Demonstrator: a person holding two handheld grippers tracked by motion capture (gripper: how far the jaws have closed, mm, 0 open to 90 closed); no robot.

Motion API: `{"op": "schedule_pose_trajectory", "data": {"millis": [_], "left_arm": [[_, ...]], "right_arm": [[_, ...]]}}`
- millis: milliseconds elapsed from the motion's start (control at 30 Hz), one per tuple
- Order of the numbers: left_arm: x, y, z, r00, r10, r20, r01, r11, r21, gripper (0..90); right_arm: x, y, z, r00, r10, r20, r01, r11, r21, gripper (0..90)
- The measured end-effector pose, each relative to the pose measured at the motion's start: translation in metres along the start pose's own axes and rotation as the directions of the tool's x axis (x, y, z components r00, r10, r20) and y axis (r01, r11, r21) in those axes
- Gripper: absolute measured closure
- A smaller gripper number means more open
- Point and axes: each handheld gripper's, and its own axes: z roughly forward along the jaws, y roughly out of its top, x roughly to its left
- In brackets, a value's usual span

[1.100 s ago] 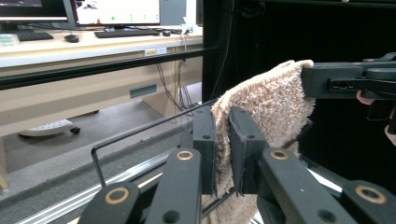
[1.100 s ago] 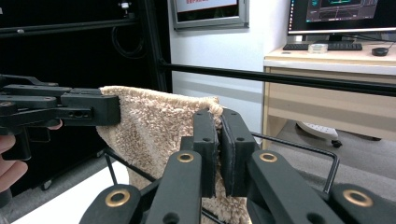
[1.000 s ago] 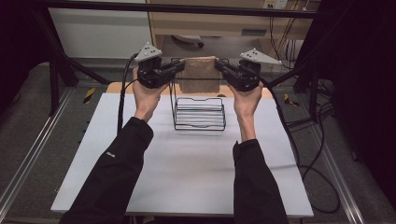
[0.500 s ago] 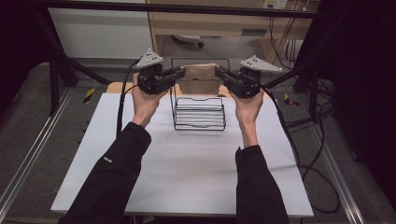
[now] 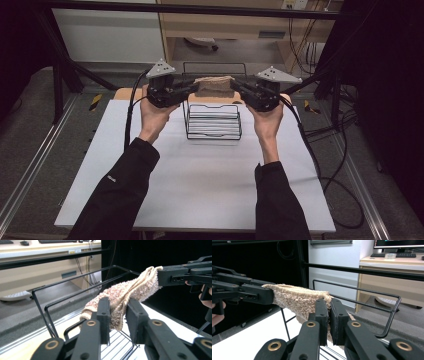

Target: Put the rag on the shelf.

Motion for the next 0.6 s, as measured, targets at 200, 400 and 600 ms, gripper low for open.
{"op": "schedule_pose_trajectory", "data": {"millis": [200,400,600], "left_arm": [[0.001,0.010,-0.014,0.9994,-0.035,-0.005,0.035,0.9992,-0.021,60.6],[0.005,0.024,-0.013,0.9963,-0.067,-0.054,0.066,0.9976,-0.018,65.2],[0.007,0.032,0.009,0.9938,-0.099,-0.051,0.100,0.9950,0.010,77.1]], "right_arm": [[0.000,-0.002,-0.001,1.0000,-0.003,0.000,0.003,1.000,0.010,85.5],[0.000,-0.003,-0.001,0.9999,-0.011,-0.002,0.011,1.000,0.020,85.5],[0.000,-0.005,-0.002,0.9998,-0.017,-0.008,0.017,1.000,0.020,85.5]]}}
